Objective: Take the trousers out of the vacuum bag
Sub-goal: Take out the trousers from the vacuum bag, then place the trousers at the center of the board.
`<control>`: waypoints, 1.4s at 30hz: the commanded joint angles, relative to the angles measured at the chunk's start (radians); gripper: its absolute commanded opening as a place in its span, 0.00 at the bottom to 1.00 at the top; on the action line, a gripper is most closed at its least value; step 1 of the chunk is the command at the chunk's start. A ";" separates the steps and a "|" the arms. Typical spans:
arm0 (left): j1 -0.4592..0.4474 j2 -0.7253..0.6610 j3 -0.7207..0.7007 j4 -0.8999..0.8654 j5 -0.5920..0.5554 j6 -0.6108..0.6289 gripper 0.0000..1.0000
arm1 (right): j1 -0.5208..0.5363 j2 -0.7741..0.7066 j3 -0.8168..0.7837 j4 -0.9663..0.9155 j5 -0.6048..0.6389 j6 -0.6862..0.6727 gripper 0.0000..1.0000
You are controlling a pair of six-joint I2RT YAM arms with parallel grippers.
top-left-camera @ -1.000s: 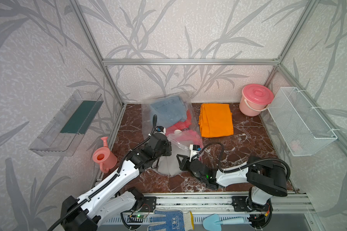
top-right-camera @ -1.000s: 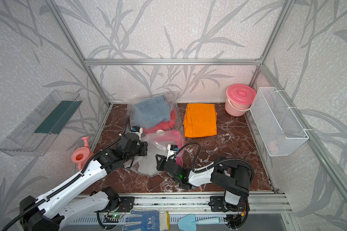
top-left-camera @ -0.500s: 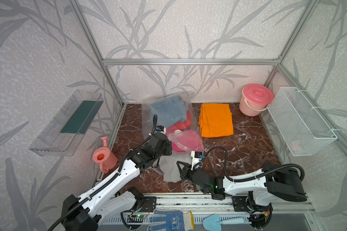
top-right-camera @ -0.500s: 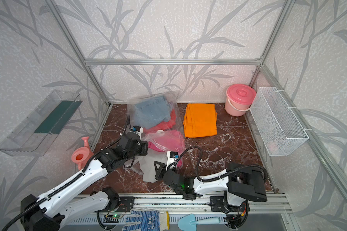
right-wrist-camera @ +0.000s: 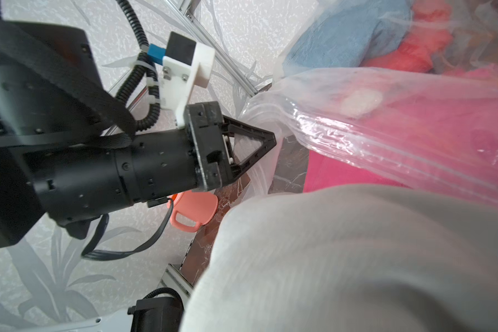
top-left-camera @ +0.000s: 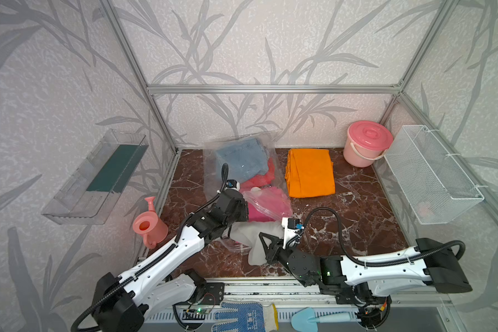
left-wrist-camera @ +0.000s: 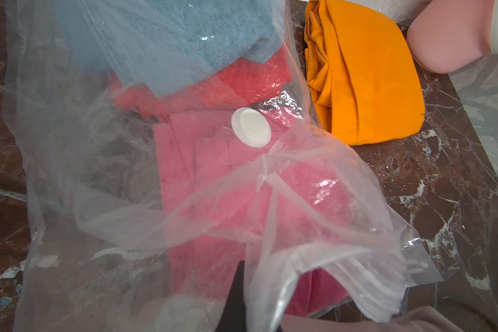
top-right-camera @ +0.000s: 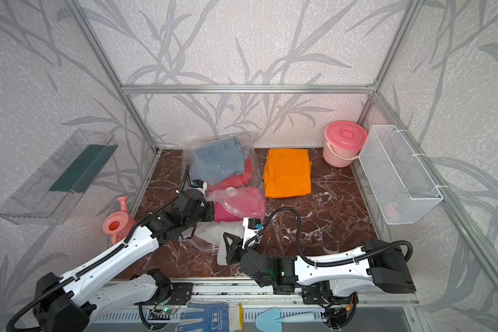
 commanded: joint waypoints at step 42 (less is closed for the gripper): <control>0.008 -0.027 -0.050 -0.004 -0.057 -0.050 0.00 | -0.849 -0.240 0.291 -0.512 -0.530 -0.240 0.00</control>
